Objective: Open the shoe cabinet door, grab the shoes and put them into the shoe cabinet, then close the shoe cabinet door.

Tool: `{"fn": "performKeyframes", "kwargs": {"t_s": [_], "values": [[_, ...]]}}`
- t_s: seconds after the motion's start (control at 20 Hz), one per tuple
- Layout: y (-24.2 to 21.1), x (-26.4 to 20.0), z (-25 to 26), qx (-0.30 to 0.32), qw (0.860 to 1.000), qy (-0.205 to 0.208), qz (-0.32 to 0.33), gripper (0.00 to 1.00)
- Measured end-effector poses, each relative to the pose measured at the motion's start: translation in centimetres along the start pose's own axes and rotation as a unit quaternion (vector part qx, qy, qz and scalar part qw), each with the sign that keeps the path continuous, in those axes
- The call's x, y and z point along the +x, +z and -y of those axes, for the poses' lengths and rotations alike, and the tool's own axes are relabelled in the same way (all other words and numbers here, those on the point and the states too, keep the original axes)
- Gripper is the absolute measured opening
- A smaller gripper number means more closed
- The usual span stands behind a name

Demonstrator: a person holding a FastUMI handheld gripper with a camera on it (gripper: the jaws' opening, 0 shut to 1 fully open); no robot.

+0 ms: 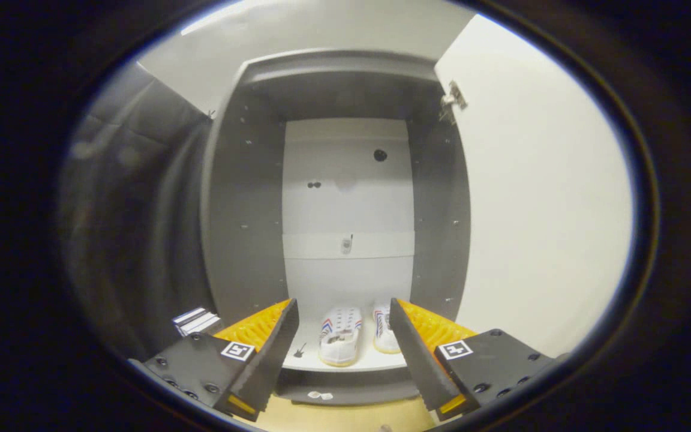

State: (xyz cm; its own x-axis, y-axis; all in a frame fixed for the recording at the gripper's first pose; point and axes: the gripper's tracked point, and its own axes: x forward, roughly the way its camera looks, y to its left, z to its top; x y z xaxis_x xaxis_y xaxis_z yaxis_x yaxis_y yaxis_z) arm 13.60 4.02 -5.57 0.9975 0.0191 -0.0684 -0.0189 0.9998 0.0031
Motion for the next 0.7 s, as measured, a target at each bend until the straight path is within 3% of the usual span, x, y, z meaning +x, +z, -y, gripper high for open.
{"fn": "performKeyframes", "kwargs": {"t_s": [0.15, 0.7], "values": [[0.4, -4.8, -0.1, 0.000, 1.000, -0.007, -0.006, 0.95], [2.6, -16.8, 1.9, -0.016, 0.999, 0.048, 0.014, 0.95]]}}
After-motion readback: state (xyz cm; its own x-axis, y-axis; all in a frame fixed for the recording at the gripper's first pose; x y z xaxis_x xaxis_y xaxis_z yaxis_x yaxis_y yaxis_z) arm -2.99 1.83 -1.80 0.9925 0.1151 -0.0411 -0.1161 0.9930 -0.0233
